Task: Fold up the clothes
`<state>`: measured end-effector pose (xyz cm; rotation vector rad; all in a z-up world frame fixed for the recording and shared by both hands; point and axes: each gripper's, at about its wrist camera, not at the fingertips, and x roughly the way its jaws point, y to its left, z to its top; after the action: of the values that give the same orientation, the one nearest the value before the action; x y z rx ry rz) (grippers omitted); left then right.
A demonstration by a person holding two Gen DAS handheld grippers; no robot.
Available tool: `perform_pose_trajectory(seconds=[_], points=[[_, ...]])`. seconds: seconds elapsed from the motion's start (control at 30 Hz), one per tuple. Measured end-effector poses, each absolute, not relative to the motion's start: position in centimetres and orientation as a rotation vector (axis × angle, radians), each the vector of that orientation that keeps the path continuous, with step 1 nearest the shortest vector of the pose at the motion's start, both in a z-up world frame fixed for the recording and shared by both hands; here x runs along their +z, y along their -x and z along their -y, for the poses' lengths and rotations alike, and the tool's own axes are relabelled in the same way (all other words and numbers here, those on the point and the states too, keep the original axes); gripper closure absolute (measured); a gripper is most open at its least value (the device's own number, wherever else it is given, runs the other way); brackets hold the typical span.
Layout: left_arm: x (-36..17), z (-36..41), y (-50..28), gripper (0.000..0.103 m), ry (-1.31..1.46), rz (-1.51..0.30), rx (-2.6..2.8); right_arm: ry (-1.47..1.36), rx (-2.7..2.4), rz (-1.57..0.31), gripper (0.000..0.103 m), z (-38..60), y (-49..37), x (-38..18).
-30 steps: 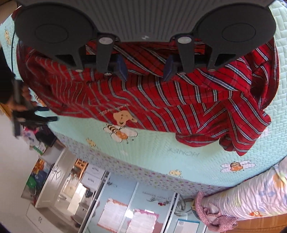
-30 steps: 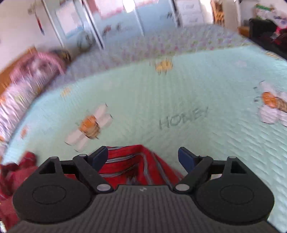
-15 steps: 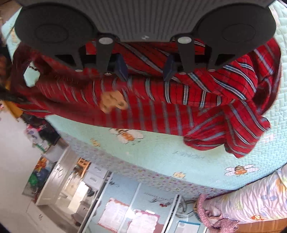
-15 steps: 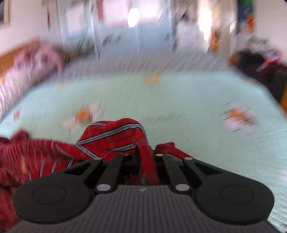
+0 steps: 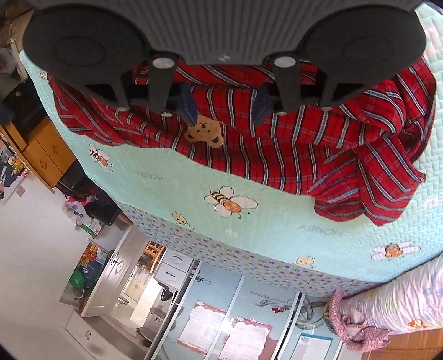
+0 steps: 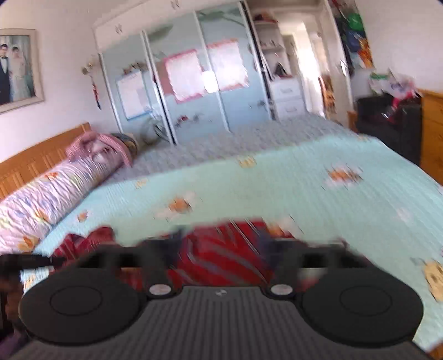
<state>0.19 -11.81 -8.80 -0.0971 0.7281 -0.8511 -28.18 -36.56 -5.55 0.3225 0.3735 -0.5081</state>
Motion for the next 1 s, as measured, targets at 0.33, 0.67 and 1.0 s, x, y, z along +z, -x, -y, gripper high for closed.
perform_pose_trajectory(seconds=[0.33,0.67,1.0], points=[[-8.8,7.8,-2.2,0.053,0.112,-0.717,-0.760,0.003,-0.392,-0.669,0.023,34.2,15.3,-10.4],[-10.9,8.4,-2.2,0.053,0.127,-0.785,-0.786,-0.001,-0.545,-0.724,0.098,32.4,15.3,-12.8],[-9.6,8.4,-1.5,0.053,0.128,-0.766,-0.793,0.031,-0.760,-0.335,0.099,42.8,9.7,5.7]])
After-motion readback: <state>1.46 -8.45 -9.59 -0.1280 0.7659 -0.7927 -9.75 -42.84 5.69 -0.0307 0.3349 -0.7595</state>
